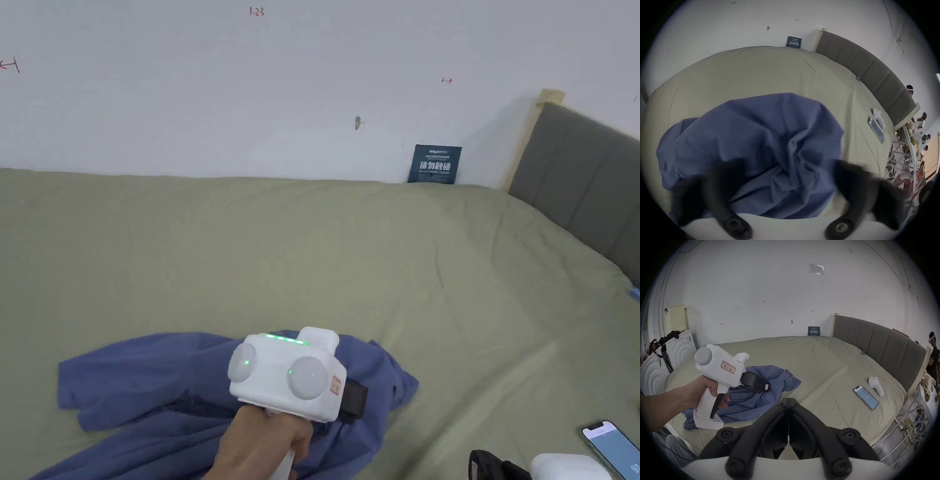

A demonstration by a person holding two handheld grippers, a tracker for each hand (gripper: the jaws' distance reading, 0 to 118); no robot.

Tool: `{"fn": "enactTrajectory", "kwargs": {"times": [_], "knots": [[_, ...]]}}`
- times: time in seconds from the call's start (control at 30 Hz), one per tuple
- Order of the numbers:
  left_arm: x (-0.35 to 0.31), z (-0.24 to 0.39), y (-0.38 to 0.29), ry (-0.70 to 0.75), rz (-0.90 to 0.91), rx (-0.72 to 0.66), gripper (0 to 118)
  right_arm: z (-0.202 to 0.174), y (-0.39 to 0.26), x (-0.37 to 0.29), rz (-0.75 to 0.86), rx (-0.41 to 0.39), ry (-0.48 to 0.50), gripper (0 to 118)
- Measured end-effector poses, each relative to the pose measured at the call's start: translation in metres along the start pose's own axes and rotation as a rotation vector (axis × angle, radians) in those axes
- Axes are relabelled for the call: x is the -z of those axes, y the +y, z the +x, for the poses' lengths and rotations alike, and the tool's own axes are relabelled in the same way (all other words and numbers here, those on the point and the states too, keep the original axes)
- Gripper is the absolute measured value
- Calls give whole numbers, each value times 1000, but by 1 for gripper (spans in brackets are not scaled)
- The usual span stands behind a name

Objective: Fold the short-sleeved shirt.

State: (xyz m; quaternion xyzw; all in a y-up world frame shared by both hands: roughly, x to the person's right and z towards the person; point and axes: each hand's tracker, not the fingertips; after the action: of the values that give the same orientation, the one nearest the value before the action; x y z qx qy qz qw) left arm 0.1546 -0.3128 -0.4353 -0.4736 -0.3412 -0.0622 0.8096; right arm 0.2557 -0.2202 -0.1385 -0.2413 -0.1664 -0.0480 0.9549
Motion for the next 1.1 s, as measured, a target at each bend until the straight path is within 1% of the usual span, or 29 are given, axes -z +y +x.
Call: {"fn": "enactTrajectory", "kwargs": {"times": [0.03, 0.07, 0.17, 0.27, 0.37, 0.4, 0.43, 0.47, 0.5, 0.53, 0.57, 0.6, 0.63, 0.73, 0.77, 0.83, 0.87, 1.0, 1.1], "knots": [[-2, -3, -3, 6, 10, -10, 114, 0, 0, 1, 0, -2, 2, 2], [-7, -9, -9, 49, 62, -22, 114, -1, 0, 2, 1, -5, 1, 2], [-29, -26, -11, 66, 95, -32, 115, -2, 1, 1, 3, 5, 9, 2], [-93, -29, -33, 120, 203, -17, 115, -7, 5, -7, 32, 8, 26, 2], [-173, -41, -67, 208, 356, -31, 114, -13, 10, -18, 64, 20, 57, 2], [-202, -46, -84, 243, 411, -45, 113, -17, 11, -23, 76, 19, 68, 2], [-227, -51, -101, 252, 466, -56, 111, -20, 12, -28, 87, 15, 78, 2], [-261, -49, -118, 294, 511, -70, 108, -23, 12, -32, 94, 10, 89, 2], [-282, -52, -136, 334, 549, -76, 101, -27, 13, -37, 103, 8, 99, 2], [-300, -54, -155, 359, 575, -67, 80, -32, 13, -42, 115, 7, 115, 2], [-316, -56, -171, 393, 603, -74, 50, -36, 13, -47, 124, 1, 131, 2], [-340, -53, -187, 443, 635, -105, 12, -42, 13, -51, 131, -8, 140, 2], [-348, -55, -201, 478, 644, -126, 0, -46, 12, -55, 144, -14, 149, 2], [-372, -60, -236, 497, 681, -155, 0, -58, 9, -65, 168, -24, 177, 2], [-376, -59, -244, 530, 686, -153, 0, -62, 8, -68, 175, -28, 176, 2], [-375, -57, -258, 645, 713, -135, 0, -69, 5, -71, 185, -41, 179, 2], [-382, -58, -262, 668, 710, -131, 0, -71, 4, -72, 185, -44, 182, 2], [-387, -67, -268, 630, 683, -187, 0, -80, 2, -71, 168, -44, 210, 2], [-383, -77, -266, 626, 664, -195, 0, -85, 4, -68, 164, -62, 216, 2]]}}
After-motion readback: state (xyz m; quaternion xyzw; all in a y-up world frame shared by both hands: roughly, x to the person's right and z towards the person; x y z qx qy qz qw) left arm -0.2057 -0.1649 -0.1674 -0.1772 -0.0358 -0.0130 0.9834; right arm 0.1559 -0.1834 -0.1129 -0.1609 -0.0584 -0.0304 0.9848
